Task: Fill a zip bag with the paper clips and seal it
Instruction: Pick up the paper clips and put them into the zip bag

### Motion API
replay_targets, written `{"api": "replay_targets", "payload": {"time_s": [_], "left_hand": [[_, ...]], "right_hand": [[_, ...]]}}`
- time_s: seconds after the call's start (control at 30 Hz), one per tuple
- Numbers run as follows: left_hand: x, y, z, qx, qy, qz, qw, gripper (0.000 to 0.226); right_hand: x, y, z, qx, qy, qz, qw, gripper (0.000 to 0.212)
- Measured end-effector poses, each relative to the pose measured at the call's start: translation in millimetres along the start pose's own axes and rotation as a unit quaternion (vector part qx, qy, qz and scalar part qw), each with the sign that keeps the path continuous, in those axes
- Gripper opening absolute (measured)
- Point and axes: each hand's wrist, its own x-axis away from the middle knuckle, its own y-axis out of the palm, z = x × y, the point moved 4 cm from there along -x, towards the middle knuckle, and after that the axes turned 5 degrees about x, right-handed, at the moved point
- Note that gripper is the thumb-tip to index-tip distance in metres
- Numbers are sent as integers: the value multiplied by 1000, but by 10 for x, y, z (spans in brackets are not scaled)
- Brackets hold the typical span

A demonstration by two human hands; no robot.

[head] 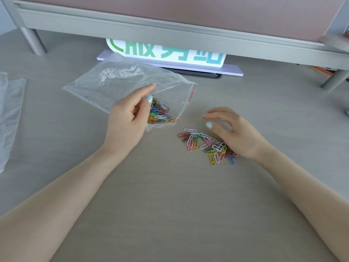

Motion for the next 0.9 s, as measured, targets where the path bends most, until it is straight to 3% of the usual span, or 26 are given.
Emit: {"api": "replay_targets", "payload": {"time_s": [0.1, 0.2, 0.33, 0.47, 0.7, 0.9], "left_hand": [[-3, -1, -11, -1, -7, 4, 1000, 31], [-17, -9, -19, -8, -6, 8, 1000, 30], [-17, -13, -7, -18, -12, 9, 1000, 32], [-14, -15, 0, -18, -11, 13, 1000, 29], [-5, -11, 26, -22, -14, 14, 1000, 31], [5, -1, 28, -22, -17, 13, 1000, 32]], "right_hand": [[199, 20, 99, 4, 20, -23, 1000, 53], [281, 110, 37, 113, -6, -51, 992, 83], [162, 263, -112, 175, -56, -62, 981, 89], [14, 377, -230, 147, -111, -64, 981, 69], [-49, 367, -274, -19, -143, -58, 988, 19], [-32, 309, -263, -35, -133, -52, 989, 11]]}}
